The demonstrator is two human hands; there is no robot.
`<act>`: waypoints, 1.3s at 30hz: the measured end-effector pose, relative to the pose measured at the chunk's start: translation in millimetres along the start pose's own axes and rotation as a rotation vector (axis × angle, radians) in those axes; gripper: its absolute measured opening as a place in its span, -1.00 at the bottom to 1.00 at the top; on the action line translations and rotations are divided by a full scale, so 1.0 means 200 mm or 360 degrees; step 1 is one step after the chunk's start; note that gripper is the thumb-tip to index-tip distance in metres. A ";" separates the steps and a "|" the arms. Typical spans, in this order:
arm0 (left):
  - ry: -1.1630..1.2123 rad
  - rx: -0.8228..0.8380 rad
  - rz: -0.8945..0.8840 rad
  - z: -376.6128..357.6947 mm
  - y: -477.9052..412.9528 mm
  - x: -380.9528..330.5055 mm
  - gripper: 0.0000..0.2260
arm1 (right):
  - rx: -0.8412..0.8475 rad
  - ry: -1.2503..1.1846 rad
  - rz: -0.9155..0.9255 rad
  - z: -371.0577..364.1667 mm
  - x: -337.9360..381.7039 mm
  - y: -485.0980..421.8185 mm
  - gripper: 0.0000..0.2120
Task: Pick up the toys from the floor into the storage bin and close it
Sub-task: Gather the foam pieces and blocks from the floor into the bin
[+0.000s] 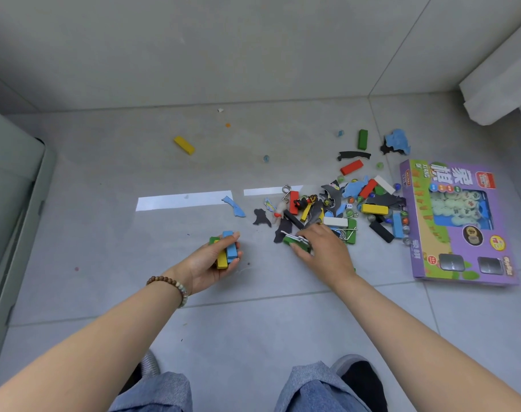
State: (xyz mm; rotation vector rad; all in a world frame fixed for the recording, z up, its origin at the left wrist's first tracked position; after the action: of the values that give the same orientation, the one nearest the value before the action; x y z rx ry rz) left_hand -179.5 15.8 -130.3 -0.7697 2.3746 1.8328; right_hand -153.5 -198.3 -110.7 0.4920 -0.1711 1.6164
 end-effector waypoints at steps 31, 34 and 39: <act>-0.0426 -0.0027 -0.0261 -0.27 -0.12 -0.25 -0.76 | -0.0085 -0.0342 -0.0562 0.16 -0.11 -0.30 -0.65; -0.0411 -0.0033 -0.0270 -0.25 -0.12 -0.26 -0.79 | -0.0217 -0.0373 -0.0578 0.18 -0.09 -0.29 -0.66; -0.0454 -0.0017 -0.0235 -0.22 -0.14 -0.24 -0.70 | -0.0097 -0.1610 -0.1028 0.12 -0.01 -0.24 -0.80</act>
State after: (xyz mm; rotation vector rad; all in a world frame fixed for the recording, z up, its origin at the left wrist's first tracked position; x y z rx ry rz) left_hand -114.2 -12.7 -125.9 -0.6177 2.0768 1.7633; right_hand -101.8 -204.8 -99.4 1.1514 -0.7285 0.6227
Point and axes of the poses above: each hand's wrist, its own y-axis away from the middle knuckle, its own z-axis out of the back of the hand, x = y × z, the point moved 7 cm from there along -y, towards the middle knuckle
